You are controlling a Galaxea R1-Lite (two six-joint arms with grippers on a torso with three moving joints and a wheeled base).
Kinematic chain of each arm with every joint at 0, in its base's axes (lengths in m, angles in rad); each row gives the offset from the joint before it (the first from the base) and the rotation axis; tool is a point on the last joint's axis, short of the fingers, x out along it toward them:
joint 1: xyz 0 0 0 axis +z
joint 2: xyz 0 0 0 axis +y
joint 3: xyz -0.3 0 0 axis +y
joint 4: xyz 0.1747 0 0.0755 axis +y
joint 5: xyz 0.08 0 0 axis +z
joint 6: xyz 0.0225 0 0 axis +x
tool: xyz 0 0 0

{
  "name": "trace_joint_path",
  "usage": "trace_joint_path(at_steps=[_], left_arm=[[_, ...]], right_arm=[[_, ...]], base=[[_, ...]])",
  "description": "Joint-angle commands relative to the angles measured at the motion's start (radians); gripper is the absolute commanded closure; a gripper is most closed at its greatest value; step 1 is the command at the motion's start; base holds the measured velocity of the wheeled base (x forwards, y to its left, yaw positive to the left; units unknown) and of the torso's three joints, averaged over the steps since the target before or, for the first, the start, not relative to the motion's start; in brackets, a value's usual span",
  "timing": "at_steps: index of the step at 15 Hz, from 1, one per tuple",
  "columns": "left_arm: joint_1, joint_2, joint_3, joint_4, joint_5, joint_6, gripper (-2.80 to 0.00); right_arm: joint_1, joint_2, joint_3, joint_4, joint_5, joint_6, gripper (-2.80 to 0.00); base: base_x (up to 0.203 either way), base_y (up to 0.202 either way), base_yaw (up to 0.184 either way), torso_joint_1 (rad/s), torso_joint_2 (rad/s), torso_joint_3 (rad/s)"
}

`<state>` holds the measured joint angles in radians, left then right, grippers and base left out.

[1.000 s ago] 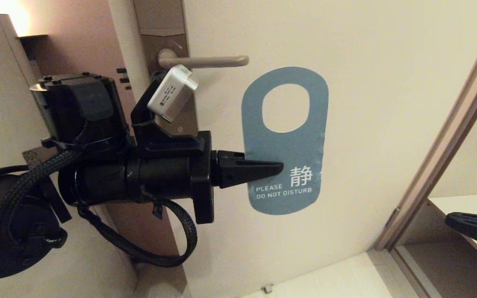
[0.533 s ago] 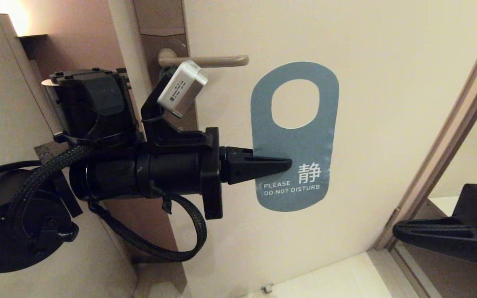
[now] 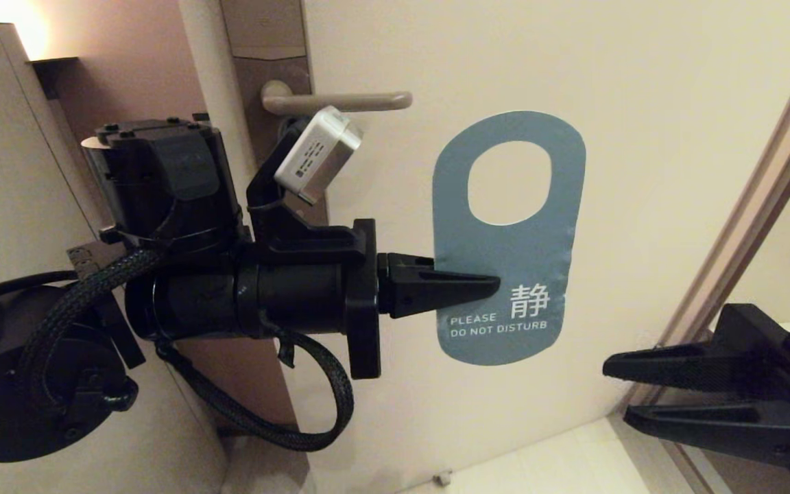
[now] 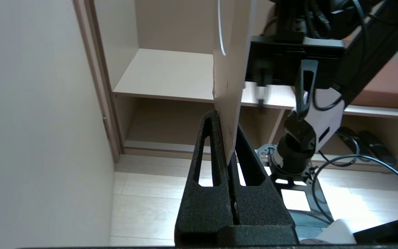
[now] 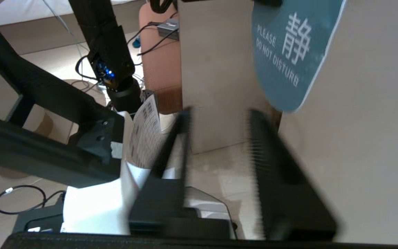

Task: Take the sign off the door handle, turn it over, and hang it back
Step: Hand it to the other hand

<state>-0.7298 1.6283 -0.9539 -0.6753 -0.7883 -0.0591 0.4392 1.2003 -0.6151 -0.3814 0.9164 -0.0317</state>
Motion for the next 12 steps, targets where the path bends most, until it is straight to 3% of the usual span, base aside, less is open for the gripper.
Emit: trace_joint_path(at_steps=[1, 12], left_arm=[[-0.003, 0.002, -0.007, -0.004, -0.004, -0.001, 0.0], [-0.023, -0.001, -0.008, -0.006, -0.003, 0.002, 0.0]], right_arm=[[0.009, 0.027, -0.005, -0.007, 0.006, -0.001, -2.8], [0.075, 0.106, -0.085, -0.007, 0.006, 0.001, -2.8]], base=[[0.0, 0.0, 0.0, 0.0, 0.0, 0.0], [0.0, 0.0, 0.0, 0.0, 0.0, 0.0]])
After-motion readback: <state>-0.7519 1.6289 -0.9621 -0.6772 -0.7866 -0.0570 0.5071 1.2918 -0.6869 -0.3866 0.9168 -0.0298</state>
